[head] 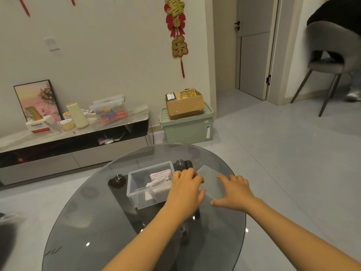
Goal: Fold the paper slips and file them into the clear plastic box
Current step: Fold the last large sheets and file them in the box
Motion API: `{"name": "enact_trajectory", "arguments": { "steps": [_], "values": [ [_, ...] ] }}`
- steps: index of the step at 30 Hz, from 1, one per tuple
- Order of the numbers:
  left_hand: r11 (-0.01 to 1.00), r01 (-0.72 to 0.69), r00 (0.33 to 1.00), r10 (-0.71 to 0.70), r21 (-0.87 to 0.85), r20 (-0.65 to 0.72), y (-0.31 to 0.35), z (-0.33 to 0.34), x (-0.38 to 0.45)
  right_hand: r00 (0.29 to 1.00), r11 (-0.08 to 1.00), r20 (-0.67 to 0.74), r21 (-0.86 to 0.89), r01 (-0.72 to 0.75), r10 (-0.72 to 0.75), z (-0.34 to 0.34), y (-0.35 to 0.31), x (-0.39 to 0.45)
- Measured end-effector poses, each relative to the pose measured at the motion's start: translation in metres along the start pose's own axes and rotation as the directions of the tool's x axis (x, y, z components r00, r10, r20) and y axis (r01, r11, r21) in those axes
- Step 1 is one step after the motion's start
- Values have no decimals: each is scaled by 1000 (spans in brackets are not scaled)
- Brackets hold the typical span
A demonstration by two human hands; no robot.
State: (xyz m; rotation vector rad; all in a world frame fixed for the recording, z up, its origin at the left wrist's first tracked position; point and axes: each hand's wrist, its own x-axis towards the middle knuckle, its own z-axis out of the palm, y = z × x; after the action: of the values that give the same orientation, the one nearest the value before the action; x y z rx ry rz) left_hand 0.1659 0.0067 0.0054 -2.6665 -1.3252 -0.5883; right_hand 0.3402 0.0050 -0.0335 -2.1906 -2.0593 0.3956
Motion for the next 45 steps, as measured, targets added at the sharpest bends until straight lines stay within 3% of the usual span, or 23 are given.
{"name": "enact_trajectory", "arguments": {
  "steps": [9,15,19,22,27,35,40,45],
  "values": [
    [986,167,984,-167,15,60,-27,-13,-7,950,951,-300,256,172,-92,-28,-25,-7],
    [950,304,953,-303,-66,28,-53,-39,-13,922,890,-339,336,307,-190,-41,-53,-9],
    [899,402,915,-399,-173,53,-77,-53,-29,918,832,-257,399,385,-301,-45,-74,-5],
    [883,430,897,-441,-189,-22,-93,-55,-50,911,803,-175,431,411,-373,-40,-91,6],
    [800,534,806,-580,-273,-122,-108,-49,-73,921,797,-100,470,378,-377,-29,-117,29],
    [707,630,731,-680,-323,-63,-110,-31,-78,911,799,-8,477,365,-412,-22,-129,45],
    [674,617,720,-692,-406,-54,-110,-27,-76,913,785,24,520,337,-408,-10,-130,52],
    [504,608,629,-777,-614,-15,-124,-27,-69,926,758,-56,557,339,-373,1,-131,55]
  ]
}}
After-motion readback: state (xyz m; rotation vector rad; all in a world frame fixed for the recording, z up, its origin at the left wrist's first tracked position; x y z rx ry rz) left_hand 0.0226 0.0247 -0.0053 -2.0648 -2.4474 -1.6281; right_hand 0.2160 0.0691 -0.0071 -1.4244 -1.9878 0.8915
